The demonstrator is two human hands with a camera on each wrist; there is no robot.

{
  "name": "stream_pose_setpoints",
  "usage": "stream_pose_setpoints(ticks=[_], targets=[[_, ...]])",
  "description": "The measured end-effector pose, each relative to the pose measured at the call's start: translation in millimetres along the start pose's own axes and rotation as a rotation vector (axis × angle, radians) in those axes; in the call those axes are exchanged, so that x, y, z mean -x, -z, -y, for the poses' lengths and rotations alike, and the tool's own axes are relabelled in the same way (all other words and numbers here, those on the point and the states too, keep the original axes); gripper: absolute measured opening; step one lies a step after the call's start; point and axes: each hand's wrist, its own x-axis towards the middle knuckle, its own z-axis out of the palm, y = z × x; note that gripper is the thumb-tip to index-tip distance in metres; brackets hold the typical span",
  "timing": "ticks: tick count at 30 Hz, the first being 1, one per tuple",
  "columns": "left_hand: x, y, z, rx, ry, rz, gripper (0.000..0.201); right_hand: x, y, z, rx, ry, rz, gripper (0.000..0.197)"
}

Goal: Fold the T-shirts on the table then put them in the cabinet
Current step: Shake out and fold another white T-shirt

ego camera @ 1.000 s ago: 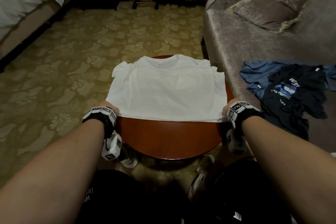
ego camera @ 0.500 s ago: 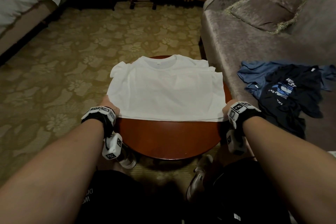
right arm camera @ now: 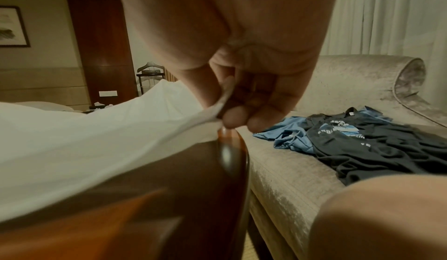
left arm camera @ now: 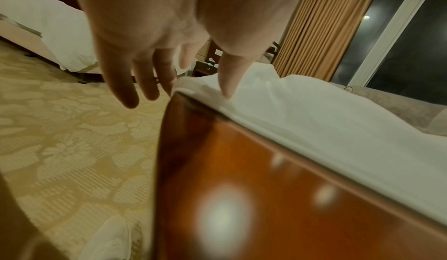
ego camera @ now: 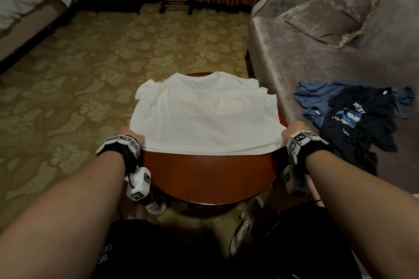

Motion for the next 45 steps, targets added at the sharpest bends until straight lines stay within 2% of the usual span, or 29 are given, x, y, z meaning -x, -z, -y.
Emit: stream_pose_setpoints(ticks=[1, 2, 4, 6, 7, 11, 13, 15, 16, 18, 21, 25, 30, 32, 34, 36, 38, 40, 42, 44, 45], targets=[[0, 2, -1, -0.035, -0.003, 0.042, 0.03, 1, 2, -2, -0.009, -0.002, -0.027, 0.013], [-1, 5, 0, -0.054, -0.002, 0.093, 0.022, 2, 3, -1, -0.076, -0.008, -0.056, 0.012], [-2, 12, -2, -0.046, 0.048, 0.141, 0.025, 6, 4, 3, -0.15, -0.025, -0.085, 0.019], [-3, 15, -3, 0.012, 0.086, 0.142, 0.061, 1, 3, 6, -0.167, -0.03, -0.08, 0.023], [-2, 16, -3, 0.042, 0.088, 0.137, 0.073, 0, 3, 7, -0.141, -0.028, -0.077, 0.024], [-9, 14, -1, 0.096, 0.116, 0.169, 0.082, 5, 7, 7, -0.122, -0.027, -0.056, 0.02], [-8, 15, -1, 0.098, 0.115, 0.194, 0.073, 7, 9, 4, -0.174, -0.013, -0.056, 0.033], [-8, 15, 1, 0.042, 0.087, 0.208, 0.047, 10, 10, 3, -0.182, 0.007, -0.062, 0.037], [-6, 15, 2, 0.056, 0.075, 0.208, 0.044, 11, 11, 5, -0.182, 0.01, -0.057, 0.037], [-6, 13, 5, 0.026, 0.065, 0.203, 0.05, 14, 11, 11, -0.087, -0.029, -0.001, 0.035], [-6, 10, 8, -0.059, 0.024, 0.211, 0.039, 20, 13, 20, 0.125, -0.095, 0.071, 0.033], [-18, 3, 13, -0.001, 0.03, 0.157, 0.063, 7, 7, 17, 0.181, -0.049, 0.046, 0.017], [-8, 6, 13, -0.075, -0.043, 0.05, 0.041, 11, 11, 19, 0.138, -0.074, 0.028, 0.029], [-1, 16, 11, -0.015, -0.039, 0.046, 0.035, 8, 12, 16, 0.101, -0.063, 0.02, 0.03], [1, 21, 9, 0.174, 0.045, -0.001, 0.029, 6, 14, 14, 0.053, -0.043, 0.016, 0.029], [2, 27, 8, 0.313, -0.029, -0.08, 0.012, 7, 18, 12, -0.049, -0.066, -0.001, 0.028], [-4, 30, 6, 0.455, -0.048, -0.153, 0.017, 11, 25, 10, -0.188, -0.056, -0.026, 0.02], [2, 40, 2, 0.574, -0.074, -0.148, 0.031, 15, 33, 6, -0.301, -0.027, -0.06, 0.015], [18, 55, -5, 0.729, -0.132, -0.137, 0.036, 20, 44, 4, -0.375, 0.027, -0.118, 0.023], [35, 71, -13, 0.816, -0.183, -0.133, 0.032, 20, 53, 1, -0.399, 0.126, -0.174, 0.03], [46, 78, -18, 0.882, -0.196, -0.118, 0.03, 15, 59, -1, -0.483, 0.157, -0.182, 0.031]])
